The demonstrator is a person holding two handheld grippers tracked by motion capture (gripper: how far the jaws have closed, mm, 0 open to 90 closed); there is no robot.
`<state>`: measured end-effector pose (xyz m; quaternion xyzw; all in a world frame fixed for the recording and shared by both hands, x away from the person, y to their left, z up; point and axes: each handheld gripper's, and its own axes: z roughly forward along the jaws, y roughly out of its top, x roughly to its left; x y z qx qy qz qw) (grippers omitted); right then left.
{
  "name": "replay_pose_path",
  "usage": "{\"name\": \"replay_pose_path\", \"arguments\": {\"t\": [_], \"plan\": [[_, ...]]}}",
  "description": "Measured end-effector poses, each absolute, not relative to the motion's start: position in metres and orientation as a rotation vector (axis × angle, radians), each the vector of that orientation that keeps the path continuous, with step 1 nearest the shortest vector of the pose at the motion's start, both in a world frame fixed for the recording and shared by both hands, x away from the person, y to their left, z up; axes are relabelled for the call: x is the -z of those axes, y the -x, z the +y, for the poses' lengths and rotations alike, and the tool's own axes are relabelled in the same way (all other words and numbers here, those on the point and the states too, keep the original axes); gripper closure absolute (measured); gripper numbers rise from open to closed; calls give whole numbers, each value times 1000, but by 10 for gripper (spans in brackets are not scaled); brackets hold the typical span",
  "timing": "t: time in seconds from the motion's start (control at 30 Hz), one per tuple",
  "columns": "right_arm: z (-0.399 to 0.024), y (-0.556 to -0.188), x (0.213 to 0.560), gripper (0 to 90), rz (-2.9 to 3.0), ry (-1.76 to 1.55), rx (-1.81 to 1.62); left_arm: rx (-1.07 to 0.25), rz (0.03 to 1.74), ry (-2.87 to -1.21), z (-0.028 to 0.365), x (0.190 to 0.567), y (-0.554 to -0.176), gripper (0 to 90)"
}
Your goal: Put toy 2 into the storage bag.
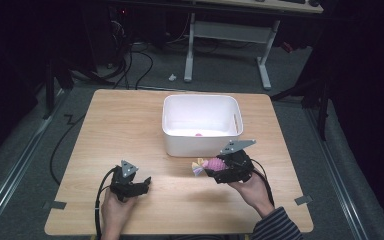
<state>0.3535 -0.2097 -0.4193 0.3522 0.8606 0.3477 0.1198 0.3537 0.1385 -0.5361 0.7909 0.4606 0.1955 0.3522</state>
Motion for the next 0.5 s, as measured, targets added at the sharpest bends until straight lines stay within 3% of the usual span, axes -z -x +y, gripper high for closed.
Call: {"name": "replay_pose_path", "arguments": {"t": [0.5], "plan": [[-228,-349,381,329,2455,-1024,-1074,-506,1193,-2046,138,536,-354,228]]}}
